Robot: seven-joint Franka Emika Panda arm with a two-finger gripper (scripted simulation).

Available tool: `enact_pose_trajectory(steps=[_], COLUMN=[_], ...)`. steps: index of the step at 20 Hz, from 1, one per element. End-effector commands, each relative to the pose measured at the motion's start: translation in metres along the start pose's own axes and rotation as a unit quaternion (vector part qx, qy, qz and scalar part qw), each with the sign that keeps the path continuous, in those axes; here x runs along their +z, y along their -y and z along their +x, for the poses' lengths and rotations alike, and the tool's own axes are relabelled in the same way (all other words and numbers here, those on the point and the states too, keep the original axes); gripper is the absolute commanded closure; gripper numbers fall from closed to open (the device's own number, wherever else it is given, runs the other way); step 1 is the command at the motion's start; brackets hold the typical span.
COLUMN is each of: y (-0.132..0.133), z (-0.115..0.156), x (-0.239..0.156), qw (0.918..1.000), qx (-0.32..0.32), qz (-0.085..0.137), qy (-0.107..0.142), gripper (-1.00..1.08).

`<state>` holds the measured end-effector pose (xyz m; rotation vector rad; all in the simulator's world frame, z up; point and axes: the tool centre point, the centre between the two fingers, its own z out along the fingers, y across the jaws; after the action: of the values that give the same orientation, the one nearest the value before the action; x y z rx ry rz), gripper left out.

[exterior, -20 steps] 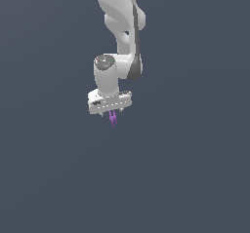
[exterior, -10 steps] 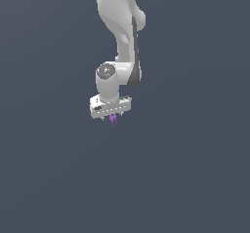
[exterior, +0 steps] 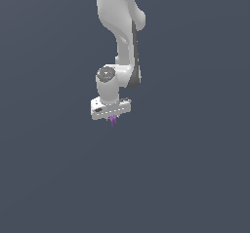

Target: Pick up the object and move it to a goal position.

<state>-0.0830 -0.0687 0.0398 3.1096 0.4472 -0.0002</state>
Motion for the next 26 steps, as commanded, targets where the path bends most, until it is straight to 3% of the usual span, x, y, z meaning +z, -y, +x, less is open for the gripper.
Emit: enact_pose_trajectory(steps=[1,14,26], y=[0.0,0.001,0.01], z=[0.0,-0.002,-0.013], x=[0.0,-0.015,-0.096], qw=[1.0,1.0,1.0], qx=[0.0,0.0,0.0], qz=[0.0,0.0,0.0], qy=[0.0,0.0,0.0], gripper=[1.08,1.08,1.08])
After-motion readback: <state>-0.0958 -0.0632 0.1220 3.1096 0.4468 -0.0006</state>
